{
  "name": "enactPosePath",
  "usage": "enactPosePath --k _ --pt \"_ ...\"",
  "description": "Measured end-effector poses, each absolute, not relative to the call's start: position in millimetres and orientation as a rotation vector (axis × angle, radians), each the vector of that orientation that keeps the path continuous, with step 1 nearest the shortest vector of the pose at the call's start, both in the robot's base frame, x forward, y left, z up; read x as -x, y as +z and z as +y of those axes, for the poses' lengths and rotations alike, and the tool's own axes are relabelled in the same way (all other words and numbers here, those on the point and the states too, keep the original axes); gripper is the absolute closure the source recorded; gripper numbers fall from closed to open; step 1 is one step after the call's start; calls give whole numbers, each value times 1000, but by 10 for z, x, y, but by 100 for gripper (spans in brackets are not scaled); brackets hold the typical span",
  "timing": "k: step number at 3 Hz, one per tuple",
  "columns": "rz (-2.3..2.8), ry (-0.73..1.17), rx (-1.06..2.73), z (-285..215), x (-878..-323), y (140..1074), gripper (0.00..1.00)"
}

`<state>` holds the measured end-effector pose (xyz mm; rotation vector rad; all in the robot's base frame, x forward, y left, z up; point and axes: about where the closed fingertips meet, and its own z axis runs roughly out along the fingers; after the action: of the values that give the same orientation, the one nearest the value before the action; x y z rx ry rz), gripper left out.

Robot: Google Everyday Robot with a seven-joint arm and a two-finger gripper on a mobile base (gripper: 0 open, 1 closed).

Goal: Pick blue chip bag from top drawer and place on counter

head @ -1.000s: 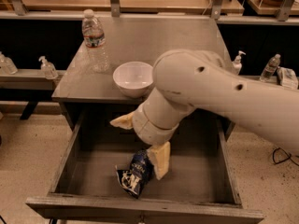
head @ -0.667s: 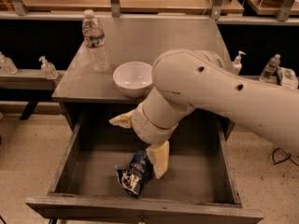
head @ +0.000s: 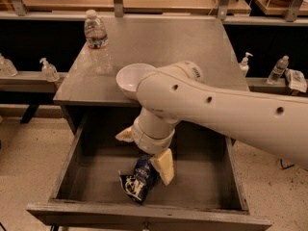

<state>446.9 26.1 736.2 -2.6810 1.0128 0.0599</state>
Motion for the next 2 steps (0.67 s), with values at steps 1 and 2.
enactPosePath --k 1,2 --pt "966 -13 2799 139 -4576 7037 0" --pt "892 -74 2883 9 -4667 6710 0"
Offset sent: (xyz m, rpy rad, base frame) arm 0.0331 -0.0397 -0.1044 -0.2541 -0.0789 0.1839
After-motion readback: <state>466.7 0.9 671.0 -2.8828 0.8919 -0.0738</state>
